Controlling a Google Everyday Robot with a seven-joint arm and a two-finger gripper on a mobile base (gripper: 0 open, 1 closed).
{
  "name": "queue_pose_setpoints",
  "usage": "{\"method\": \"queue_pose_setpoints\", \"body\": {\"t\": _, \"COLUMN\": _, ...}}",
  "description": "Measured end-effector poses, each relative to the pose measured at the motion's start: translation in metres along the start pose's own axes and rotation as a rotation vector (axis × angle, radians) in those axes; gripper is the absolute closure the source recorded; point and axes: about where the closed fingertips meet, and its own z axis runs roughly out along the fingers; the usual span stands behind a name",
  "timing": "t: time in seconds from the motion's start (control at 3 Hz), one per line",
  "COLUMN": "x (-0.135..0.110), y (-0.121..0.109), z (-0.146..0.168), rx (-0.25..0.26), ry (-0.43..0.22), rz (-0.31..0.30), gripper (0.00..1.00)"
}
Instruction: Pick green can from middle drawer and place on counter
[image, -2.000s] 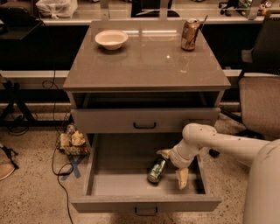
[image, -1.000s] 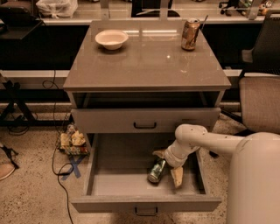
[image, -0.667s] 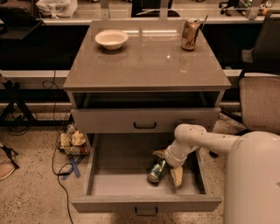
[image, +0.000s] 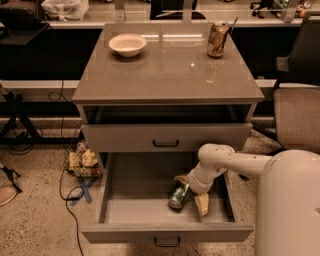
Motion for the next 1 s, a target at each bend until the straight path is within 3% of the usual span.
{"method": "queue_pose_setpoints", "body": {"t": 0.33, "x": 0.000, "y": 0.000, "z": 0.000, "rx": 0.000, "ry": 0.000, "rz": 0.000, "gripper": 0.00}}
{"method": "queue_pose_setpoints", "body": {"t": 0.67, "x": -0.003, "y": 0.003, "z": 0.009, "rx": -0.024, "ry": -0.015, "rz": -0.005, "gripper": 0.19}}
{"method": "queue_pose_setpoints", "body": {"t": 1.0, "x": 0.000, "y": 0.008, "z": 0.016, "rx": -0.032, "ry": -0.075, "rz": 0.010, "gripper": 0.41}}
